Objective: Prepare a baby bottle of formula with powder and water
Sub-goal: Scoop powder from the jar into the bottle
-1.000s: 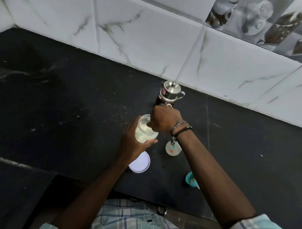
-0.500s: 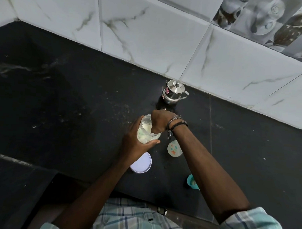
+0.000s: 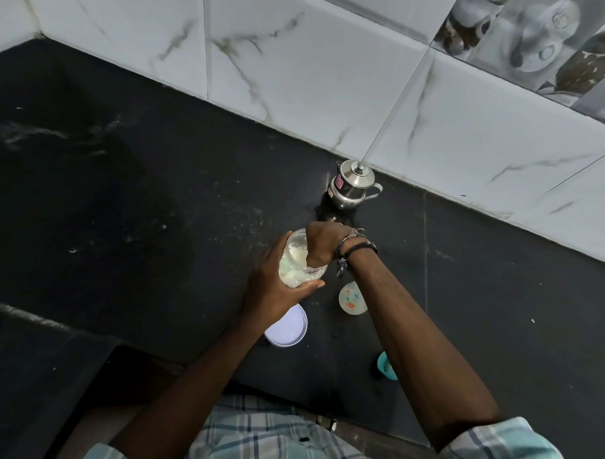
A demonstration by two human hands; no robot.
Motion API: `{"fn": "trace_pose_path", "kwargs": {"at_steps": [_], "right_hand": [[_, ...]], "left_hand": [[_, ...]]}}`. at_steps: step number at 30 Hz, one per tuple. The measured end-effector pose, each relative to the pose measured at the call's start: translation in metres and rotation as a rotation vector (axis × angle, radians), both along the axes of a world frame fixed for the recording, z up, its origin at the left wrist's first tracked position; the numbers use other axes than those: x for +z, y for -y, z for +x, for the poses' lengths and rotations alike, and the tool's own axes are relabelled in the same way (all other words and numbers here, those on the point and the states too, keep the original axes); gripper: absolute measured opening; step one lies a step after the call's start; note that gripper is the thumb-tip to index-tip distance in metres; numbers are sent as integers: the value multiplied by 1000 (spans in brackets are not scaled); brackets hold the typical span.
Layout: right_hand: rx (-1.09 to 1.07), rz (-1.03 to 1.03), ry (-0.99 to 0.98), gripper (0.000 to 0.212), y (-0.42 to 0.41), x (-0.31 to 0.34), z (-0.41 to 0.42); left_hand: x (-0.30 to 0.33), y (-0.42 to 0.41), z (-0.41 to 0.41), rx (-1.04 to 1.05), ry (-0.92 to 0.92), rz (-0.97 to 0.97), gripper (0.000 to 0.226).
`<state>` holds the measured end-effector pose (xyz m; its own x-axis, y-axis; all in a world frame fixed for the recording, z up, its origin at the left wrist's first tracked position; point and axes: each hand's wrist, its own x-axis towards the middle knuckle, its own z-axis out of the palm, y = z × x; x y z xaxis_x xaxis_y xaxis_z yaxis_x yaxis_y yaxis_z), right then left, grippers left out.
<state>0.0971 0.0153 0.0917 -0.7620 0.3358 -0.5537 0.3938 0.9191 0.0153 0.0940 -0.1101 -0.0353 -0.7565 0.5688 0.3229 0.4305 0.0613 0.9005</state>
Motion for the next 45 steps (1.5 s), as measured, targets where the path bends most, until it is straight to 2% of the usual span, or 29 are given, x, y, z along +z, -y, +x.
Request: {"fn": "trace_pose_path", "kwargs": {"at_steps": [3, 6, 10, 16, 24, 28, 38, 45], "right_hand": [[-36, -27, -96, 32, -1, -2, 7], [-71, -16, -217, 24, 3, -6, 13], [-100, 6, -363, 31, 7, -13, 18], [-97, -108, -383, 26, 6, -9, 25], [-162, -342, -390, 23, -7, 4, 37], [-220, -387, -406, 20, -16, 4, 40], [-117, -36, -402, 28, 2, -6, 26], [-111, -169, -430, 20, 5, -7, 25]], "left_hand": [[2, 1, 0, 4, -4, 14, 89], [4, 1, 1, -10, -1, 3, 89], [3, 0, 1, -17, -20, -26, 91], [6, 3, 2, -12, 15, 0, 84], [2, 2, 2, -3, -24, -61, 96], [-1, 2, 2, 7, -30, -56, 96], [-4, -2, 0, 21, -40, -65, 96], [-4, 0, 0, 10, 3, -46, 95]]}}
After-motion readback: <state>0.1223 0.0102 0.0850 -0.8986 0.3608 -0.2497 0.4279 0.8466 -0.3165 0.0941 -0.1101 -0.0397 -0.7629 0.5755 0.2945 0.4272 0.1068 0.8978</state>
